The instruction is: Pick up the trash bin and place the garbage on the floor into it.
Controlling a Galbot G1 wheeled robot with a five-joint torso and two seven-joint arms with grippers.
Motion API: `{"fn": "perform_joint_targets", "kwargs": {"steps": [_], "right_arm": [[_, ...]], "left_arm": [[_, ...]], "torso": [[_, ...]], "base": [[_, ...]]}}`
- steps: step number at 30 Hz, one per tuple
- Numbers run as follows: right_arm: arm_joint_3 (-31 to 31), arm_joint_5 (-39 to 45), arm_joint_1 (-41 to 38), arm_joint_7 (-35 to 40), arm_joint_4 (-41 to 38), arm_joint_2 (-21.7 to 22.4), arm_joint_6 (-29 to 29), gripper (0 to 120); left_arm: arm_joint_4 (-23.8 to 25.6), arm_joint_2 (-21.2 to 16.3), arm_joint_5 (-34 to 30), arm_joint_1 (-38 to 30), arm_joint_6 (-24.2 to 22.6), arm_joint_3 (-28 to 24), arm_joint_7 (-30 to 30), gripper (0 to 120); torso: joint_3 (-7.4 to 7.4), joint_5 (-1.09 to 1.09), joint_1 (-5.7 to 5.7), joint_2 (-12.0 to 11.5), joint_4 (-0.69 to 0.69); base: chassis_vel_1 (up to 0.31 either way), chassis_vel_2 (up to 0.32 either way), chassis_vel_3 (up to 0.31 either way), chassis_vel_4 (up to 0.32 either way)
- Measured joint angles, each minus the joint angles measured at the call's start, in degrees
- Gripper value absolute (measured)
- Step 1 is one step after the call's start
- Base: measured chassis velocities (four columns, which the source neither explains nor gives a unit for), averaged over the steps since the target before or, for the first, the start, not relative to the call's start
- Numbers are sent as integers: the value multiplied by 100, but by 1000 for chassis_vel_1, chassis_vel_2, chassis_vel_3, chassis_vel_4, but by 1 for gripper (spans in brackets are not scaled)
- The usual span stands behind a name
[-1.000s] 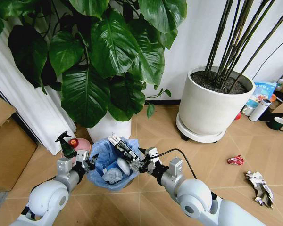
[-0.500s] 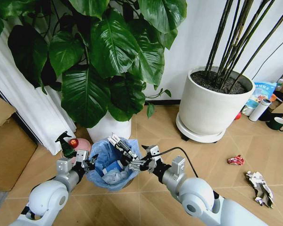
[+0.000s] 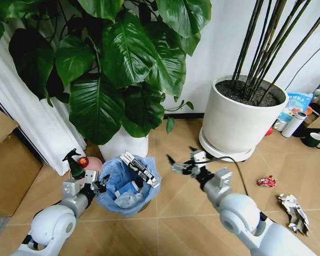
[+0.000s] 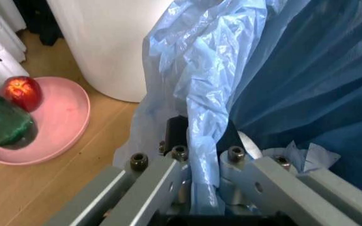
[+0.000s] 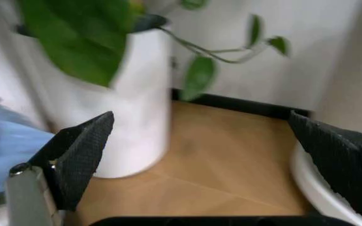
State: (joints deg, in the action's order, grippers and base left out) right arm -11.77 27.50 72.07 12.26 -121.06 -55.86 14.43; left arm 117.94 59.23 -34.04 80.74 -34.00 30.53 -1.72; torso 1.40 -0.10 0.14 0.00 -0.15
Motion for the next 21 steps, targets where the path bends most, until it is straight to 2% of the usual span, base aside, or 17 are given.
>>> {"fn": "perform_joint_targets", "kwargs": {"steps": [6,21], "right_arm": [[-673,-377,512,14,250,-327,9,100],[-1031,-482,544,5,678,-726,-3,100]], "left_arm": [[22,21,63,46,14,16,57,0],[158,7,77,157,23,65,123,0]], "torso": [[0,-1,0,0,0],[0,-1,0,0,1]], "base": [[0,0,0,0],[-13,-14,14,13]]}}
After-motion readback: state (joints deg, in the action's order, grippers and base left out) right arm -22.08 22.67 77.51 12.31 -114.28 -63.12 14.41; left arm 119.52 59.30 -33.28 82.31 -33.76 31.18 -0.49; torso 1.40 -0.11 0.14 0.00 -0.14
